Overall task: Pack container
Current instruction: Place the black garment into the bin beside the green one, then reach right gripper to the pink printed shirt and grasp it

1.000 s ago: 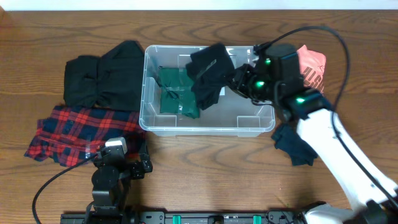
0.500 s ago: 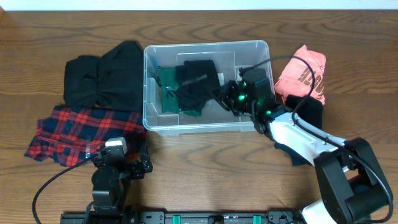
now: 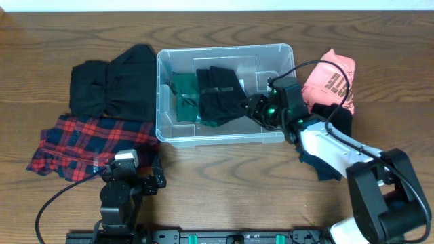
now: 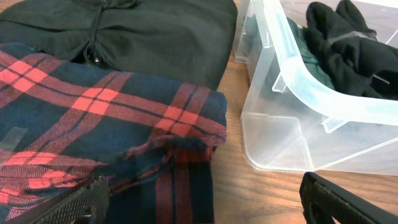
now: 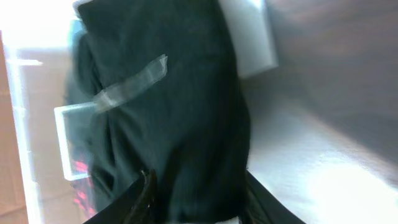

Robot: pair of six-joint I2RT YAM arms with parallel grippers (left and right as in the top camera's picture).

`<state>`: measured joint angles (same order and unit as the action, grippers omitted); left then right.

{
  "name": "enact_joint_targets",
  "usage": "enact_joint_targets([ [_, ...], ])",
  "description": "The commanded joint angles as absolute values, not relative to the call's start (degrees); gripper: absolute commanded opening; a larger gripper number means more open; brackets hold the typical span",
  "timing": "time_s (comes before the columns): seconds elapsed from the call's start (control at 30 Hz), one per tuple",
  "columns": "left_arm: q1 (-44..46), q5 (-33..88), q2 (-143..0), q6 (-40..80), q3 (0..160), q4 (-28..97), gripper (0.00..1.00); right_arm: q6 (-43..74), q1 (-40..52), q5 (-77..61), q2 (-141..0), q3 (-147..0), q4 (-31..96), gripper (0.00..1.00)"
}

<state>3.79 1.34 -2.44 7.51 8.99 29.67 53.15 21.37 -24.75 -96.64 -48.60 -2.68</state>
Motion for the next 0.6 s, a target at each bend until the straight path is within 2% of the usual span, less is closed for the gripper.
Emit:
enact_joint_targets([
  [0.0,3.7,1.52,-2.48,7.77,8.16,29.67,0.98,43.09,19.46,-24.86,-90.67,-53.06,1.98,0.37],
  [0.13,3.7,1.52,-2.48,7.77,8.16,29.67,0.98,33.34,19.31,-17.28,-84.71,-59.18,15.75,0.36],
  [0.27,3.7,1.52,-2.48,7.77,8.16,29.67,0.98,25.45,18.55,-11.2,-79.83,-66.0,27.46,0.4],
  [0.43,3.7,1.52,-2.48,7.77,8.16,29.67,0.98,22.13,10.83,-9.23,-75.44,-73.54,37.45,0.74],
  [0.5,3.7,1.52,-2.48,7.77,8.16,29.67,0.98,22.13,5.43,-10.0,-75.2,-75.09,39.75,0.84],
  [0.57,3.7,1.52,-2.48,7.77,8.16,29.67,0.98,22.09,-2.02,-13.17,-75.59,-75.35,40.99,0.9],
])
